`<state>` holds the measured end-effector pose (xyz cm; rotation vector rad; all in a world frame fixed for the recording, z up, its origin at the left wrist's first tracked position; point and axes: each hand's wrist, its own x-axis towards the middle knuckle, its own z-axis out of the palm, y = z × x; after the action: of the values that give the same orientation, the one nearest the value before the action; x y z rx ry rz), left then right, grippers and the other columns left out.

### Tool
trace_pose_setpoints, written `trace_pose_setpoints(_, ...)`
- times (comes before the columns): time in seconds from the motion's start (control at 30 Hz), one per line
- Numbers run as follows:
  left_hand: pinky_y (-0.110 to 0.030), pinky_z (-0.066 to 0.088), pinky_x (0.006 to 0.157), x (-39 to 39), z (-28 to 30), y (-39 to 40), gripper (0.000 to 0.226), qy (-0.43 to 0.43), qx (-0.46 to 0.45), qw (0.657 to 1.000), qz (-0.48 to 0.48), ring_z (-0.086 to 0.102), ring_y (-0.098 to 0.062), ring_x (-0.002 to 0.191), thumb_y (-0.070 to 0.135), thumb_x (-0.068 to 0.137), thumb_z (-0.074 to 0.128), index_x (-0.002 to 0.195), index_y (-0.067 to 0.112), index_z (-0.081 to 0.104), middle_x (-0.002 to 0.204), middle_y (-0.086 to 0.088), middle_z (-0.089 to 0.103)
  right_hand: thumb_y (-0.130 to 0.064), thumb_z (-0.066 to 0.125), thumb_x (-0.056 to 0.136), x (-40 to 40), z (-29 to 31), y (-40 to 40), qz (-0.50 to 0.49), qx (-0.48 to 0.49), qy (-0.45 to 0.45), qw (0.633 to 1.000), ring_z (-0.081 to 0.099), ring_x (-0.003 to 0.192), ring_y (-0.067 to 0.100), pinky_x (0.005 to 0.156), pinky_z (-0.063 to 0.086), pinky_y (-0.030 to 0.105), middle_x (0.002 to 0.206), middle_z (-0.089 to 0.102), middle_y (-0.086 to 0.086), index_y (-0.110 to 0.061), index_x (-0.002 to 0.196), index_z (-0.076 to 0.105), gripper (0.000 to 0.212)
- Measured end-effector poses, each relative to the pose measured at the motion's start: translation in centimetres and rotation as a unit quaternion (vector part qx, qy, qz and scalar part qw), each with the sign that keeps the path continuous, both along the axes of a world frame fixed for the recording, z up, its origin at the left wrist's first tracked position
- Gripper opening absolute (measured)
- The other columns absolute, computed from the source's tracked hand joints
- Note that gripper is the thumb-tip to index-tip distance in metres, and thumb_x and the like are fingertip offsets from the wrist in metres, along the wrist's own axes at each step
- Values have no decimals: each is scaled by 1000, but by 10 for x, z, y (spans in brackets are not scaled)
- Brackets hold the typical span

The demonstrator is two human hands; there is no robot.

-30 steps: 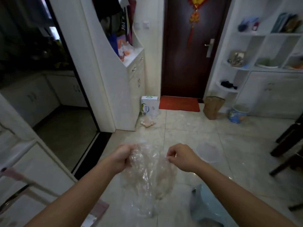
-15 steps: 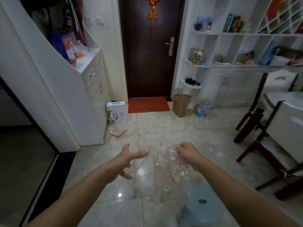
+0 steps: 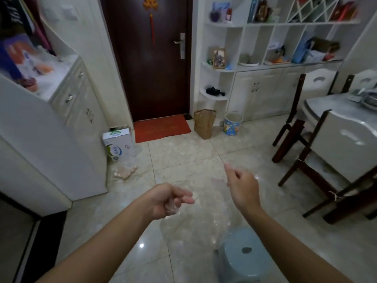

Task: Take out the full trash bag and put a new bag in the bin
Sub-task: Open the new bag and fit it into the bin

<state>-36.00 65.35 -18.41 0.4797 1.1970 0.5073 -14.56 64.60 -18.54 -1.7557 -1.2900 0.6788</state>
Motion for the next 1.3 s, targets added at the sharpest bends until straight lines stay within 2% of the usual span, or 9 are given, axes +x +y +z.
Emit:
trace_pose_setpoints(0.17, -14, 33, 27, 42, -8, 45, 23, -26, -26, 999, 5, 45, -7, 29, -4, 92, 44, 104, -10, 63, 69, -16, 71, -82, 48, 75, 35, -53, 23, 122, -191, -36, 973, 52, 63, 11, 63, 41, 31, 66, 54, -7, -19, 67, 49, 63)
trace_pose_setpoints(0.3, -14, 29, 27, 72, -6, 80, 23, -20, -30, 999, 6, 43, -7, 29, 5, 94, 46, 97, -10, 63, 70, -17, 71, -94, 51, 59, 69, -98, 53, 214, -280, 26, 936, 63, 99, 8, 86, 51, 30, 110, 66, -7, -24, 114, 63, 90)
trace_pose_setpoints(0.43, -12, 28, 26, 91, -2, 116, 31, -31, -40, 998, 33, 41, -8, 28, 20, 95, 46, 94, -7, 60, 70, -21, 70, -85, 56, 59, 94, -101, 82, 248, -278, 140, 917, 61, 101, 5, 80, 48, 23, 115, 65, -6, -20, 124, 60, 92)
trace_pose_setpoints(0.57, -11, 25, 27, 103, 9, 148, 32, -40, -39, 995, 79, 41, -8, 27, 20, 95, 43, 90, -8, 59, 68, -22, 69, -77, 81, 36, 112, -118, 108, 280, -307, 85, 906, 64, 107, 11, 92, 53, 29, 120, 65, -4, -23, 127, 56, 109)
trace_pose_setpoints(0.63, -11, 24, 26, 108, 14, 164, 32, -36, -37, 995, 87, 39, -7, 26, 20, 95, 43, 94, -9, 59, 69, -22, 69, -60, 90, 42, 119, -128, 126, 295, -316, 33, 901, 67, 102, 12, 90, 56, 32, 116, 69, -5, -22, 123, 61, 94)
trace_pose_setpoints(0.77, -14, 21, 31, 111, 10, 201, 28, 11, -26, 995, 99, 32, -7, 29, 21, 88, 53, 103, -3, 58, 76, -19, 72, -17, 81, 71, 128, -128, 161, 249, -308, 37, 918, 64, 69, 10, 69, 54, 26, 71, 70, -3, -17, 71, 73, 8)
trace_pose_setpoints(0.97, -22, 30, 47, 109, -30, 266, 7, 87, -15, 995, 49, 46, -10, 48, 0, 82, 53, 81, 4, 59, 92, -13, 70, -19, 80, 74, 154, -120, 220, 116, -342, 134, 923, 60, 61, 14, 57, 46, 21, 64, 66, 5, -8, 67, 70, 17)
trace_pose_setpoints(1.17, -36, 47, 83, 115, -79, 331, 8, 68, -96, 993, 4, 58, -14, 59, -1, 78, 60, 75, 5, 63, 66, -6, 64, -6, 74, 81, 175, -112, 287, -3, -348, 285, 893, 57, 44, 12, 44, 41, 20, 63, 63, 12, -3, 79, 64, 11)
trace_pose_setpoints(1.3, -40, 53, 79, 114, -106, 368, 8, 54, -124, 991, -18, 53, -12, 40, -4, 80, 62, 77, 4, 61, 78, -10, 60, -5, 69, 86, 181, -119, 329, -44, -382, 232, 893, 49, 41, 17, 45, 42, 22, 54, 55, 10, -4, 74, 61, 15)
